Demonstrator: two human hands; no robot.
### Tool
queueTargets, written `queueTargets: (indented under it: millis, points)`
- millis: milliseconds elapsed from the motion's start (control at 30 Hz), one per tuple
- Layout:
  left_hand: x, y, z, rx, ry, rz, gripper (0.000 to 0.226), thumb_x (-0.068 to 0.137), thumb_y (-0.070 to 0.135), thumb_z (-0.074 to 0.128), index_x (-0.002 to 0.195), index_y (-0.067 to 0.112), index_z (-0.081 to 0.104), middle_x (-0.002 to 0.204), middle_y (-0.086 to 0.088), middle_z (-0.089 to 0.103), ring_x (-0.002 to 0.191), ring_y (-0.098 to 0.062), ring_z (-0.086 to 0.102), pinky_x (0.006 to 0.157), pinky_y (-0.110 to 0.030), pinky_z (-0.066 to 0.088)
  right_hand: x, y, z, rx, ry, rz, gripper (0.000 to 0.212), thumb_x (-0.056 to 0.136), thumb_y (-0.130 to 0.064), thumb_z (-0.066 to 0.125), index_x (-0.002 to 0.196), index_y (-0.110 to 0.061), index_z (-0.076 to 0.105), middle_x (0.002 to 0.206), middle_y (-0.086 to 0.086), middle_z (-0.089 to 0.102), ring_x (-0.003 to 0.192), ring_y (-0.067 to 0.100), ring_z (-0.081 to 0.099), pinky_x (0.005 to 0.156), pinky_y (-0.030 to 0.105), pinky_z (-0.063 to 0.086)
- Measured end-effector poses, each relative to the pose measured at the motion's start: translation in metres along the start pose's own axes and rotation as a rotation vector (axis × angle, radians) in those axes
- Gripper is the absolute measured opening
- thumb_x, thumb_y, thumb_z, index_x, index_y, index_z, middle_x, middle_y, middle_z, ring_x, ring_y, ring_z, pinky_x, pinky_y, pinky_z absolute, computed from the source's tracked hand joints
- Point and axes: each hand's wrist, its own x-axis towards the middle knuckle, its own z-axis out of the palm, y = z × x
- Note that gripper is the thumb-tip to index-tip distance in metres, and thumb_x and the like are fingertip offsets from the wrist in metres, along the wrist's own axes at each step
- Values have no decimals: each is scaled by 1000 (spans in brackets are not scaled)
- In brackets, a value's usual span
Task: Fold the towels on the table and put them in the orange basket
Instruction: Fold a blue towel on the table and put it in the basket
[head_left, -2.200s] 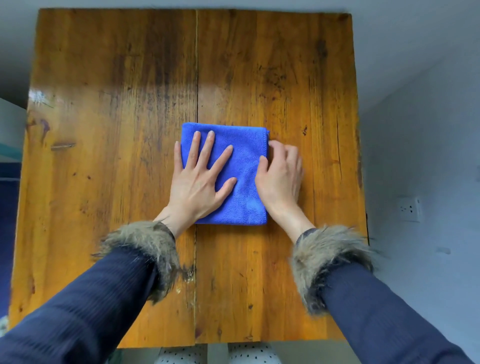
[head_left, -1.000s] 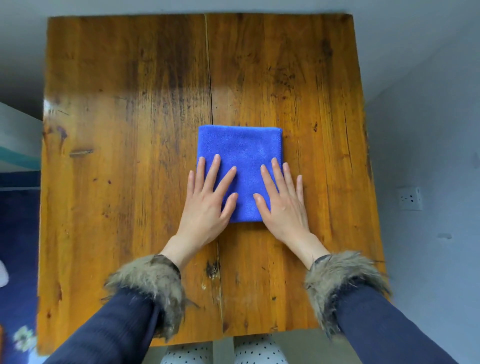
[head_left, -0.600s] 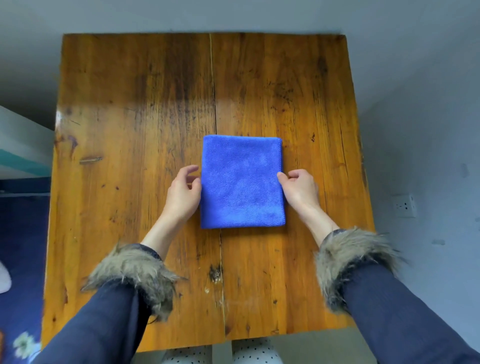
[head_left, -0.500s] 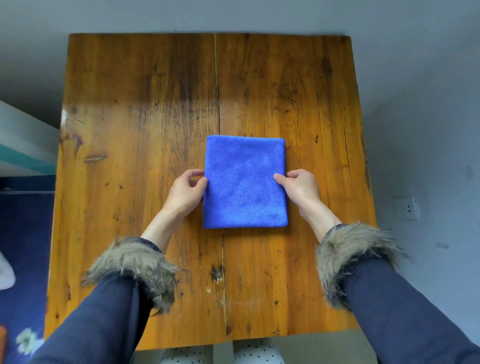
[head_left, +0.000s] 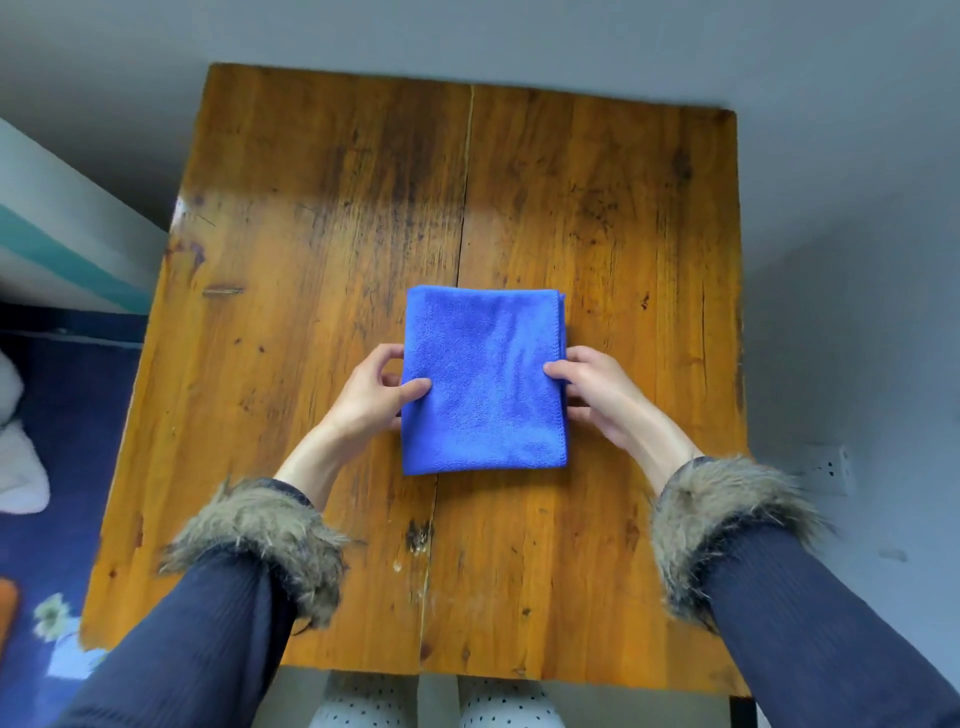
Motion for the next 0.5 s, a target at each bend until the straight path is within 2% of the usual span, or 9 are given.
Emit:
queueTargets:
  millis: [167,367,500]
  points:
    - [-41,-4,-18,-62,42,11,23,89,14,61,106,29,55,86,-5,55,78,-9,61,50,-20,50,-30,-14,5,-2,-149,-22,20,90,-17,59,110,-17,56,104,1,68,88,15,65,72,33,52]
    - [-106,0,-62,-97,131,45,23,88,15,62,102,31,54,90,-8,52,79,-12,60,60,-29,54,-78,-45,43,-91,-244,-108,9,89,-17,61,94,-23,57,97,-4,67,76,8,64,66,29,51]
    - [-172,1,-114,-155,268,83,24,88,15,62,106,30,54,91,-4,58,80,-9,62,62,-29,55,-127,-72,104,-190,-296,-216,14,86,-12,56,90,-25,56,90,-5,65,73,10,59,66,28,49]
